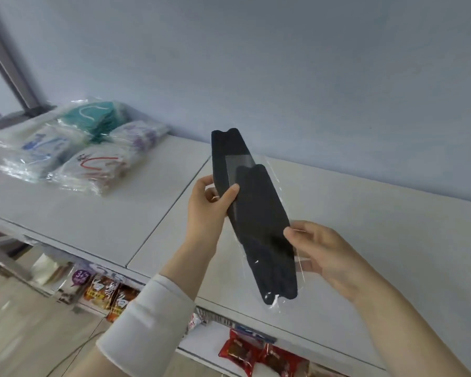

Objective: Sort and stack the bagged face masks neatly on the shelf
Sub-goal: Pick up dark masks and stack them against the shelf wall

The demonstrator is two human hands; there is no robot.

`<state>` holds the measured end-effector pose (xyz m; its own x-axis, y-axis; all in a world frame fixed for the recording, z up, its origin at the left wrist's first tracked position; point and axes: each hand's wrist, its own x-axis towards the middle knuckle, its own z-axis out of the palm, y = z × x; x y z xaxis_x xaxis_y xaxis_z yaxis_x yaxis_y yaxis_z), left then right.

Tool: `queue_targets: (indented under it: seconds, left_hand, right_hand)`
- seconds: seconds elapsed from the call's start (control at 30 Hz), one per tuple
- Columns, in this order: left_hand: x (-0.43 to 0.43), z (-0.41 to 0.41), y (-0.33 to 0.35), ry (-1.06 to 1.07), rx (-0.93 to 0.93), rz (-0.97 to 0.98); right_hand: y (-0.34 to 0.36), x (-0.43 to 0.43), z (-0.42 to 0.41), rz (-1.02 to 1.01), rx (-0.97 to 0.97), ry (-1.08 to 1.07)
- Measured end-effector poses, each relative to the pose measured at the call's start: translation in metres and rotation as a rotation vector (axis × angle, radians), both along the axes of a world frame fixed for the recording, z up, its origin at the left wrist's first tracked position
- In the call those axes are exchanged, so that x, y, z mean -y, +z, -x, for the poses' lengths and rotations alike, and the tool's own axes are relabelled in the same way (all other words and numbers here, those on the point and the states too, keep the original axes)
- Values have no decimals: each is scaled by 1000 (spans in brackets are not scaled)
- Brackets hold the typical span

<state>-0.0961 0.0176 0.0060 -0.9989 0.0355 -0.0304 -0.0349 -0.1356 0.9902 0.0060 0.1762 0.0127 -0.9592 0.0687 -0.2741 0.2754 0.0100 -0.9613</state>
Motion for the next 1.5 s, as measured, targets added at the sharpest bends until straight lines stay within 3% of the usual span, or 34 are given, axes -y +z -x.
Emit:
queue_targets:
  seconds: [0.13, 0.23, 0.33, 0.43, 0.57, 0.7, 0.83, 0.93, 1.03, 1.23, 1.5]
  left_hand:
    - [16, -13, 0, -22, -20, -50]
    - [23, -21, -5, -45, -45, -16]
    - [13, -37, -8, -185, -69, -3]
    - [-6, -52, -7, -276, -134, 16]
    - [-24, -59, 5, -307, -188, 18]
    - [-37, -53, 24, -252, -303, 19]
    - [-46, -41, 40, -297, -446, -20]
    - [-47, -40, 30, -353, -403, 31]
    - [-39, -49, 18, -346, -328, 21]
    - [32, -56, 26, -40, -223, -100]
    - [222, -104, -9, 476, 1, -308]
  right_hand:
    - [-7, 0, -4, -68, -85, -264]
    - [0, -14, 0, 178, -120, -378]
    - [4, -10, 4, 347, -122, -296]
    - [-5, -1, 1, 199, -104, -318]
    - [-9, -6, -10, -166, -209, -479]
    - [4, -5, -15, -260, -373, -553]
    - [8, -2, -12, -152, -444, -431]
    - [-9, -1, -11, -282, -356, -381]
    - [-21, 3, -15, -280, -275, -377]
    - [-8, 60, -9, -283, -283, -93]
    - [-42, 225, -11, -159, -127, 427]
